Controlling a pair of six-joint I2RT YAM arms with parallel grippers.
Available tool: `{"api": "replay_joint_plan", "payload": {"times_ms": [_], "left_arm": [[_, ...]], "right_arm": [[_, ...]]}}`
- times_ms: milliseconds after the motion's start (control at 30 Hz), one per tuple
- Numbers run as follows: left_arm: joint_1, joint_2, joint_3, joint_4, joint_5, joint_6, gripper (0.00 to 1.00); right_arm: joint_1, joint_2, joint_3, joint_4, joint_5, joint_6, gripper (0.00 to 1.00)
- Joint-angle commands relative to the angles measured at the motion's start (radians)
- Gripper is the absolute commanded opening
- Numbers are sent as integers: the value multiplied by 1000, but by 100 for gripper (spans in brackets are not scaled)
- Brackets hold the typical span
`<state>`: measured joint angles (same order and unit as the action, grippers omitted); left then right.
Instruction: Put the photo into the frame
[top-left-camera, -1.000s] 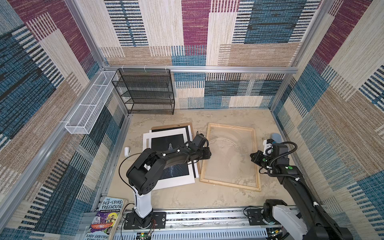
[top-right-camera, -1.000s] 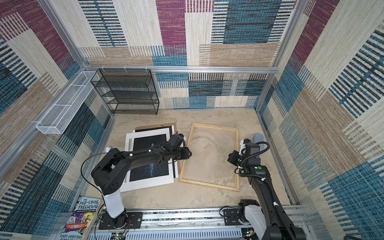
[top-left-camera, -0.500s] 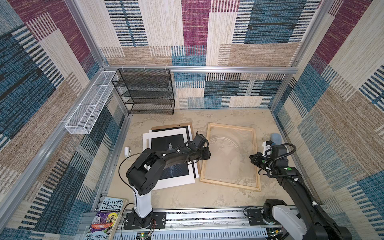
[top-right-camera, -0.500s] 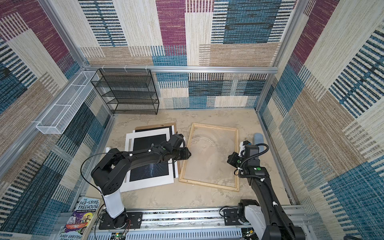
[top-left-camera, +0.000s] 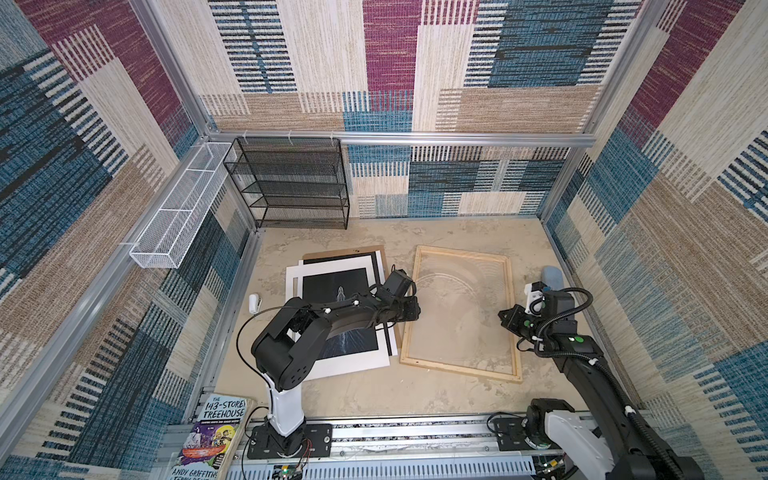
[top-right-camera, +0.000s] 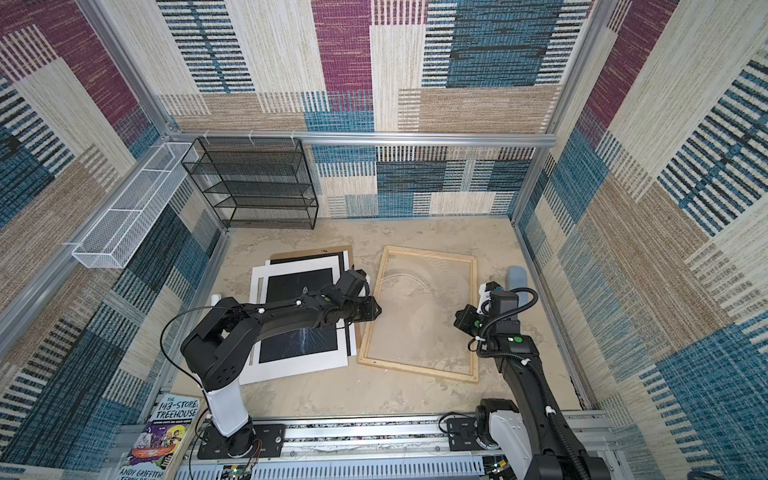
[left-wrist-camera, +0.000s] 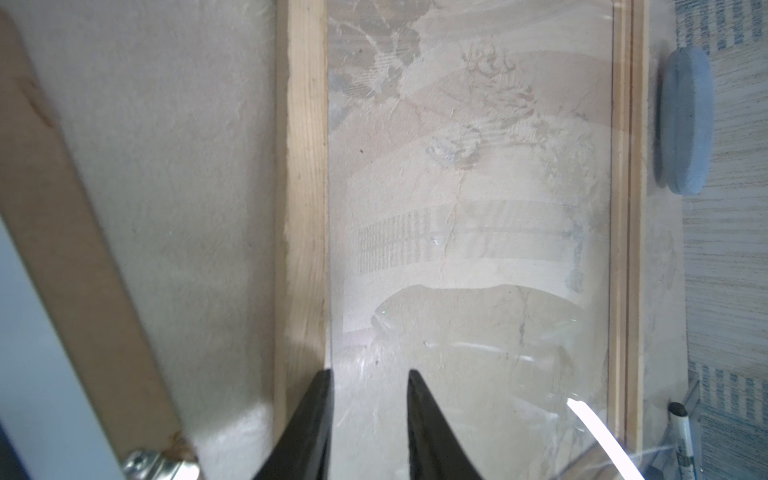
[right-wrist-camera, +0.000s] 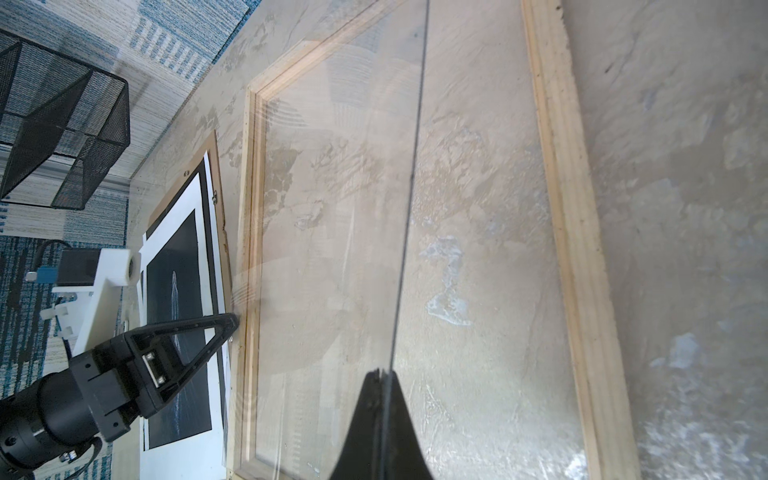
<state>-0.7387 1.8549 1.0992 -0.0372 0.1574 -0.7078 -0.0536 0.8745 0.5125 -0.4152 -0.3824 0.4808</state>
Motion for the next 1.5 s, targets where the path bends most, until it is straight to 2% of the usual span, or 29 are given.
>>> {"api": "replay_joint_plan", "payload": {"times_ms": [0,367,1467], "left_arm": [[-3,-13,-1,66,50,17,33],[-4,-6,2,70,59,16,34],[-4,-2,69,-22,30,70,46]], "right_arm": [[4,-5,-5,6,-56,-10,2],[12,-5,-8,6,-50,-8,2],[13,3,-6,6,-41,-10,2]]}}
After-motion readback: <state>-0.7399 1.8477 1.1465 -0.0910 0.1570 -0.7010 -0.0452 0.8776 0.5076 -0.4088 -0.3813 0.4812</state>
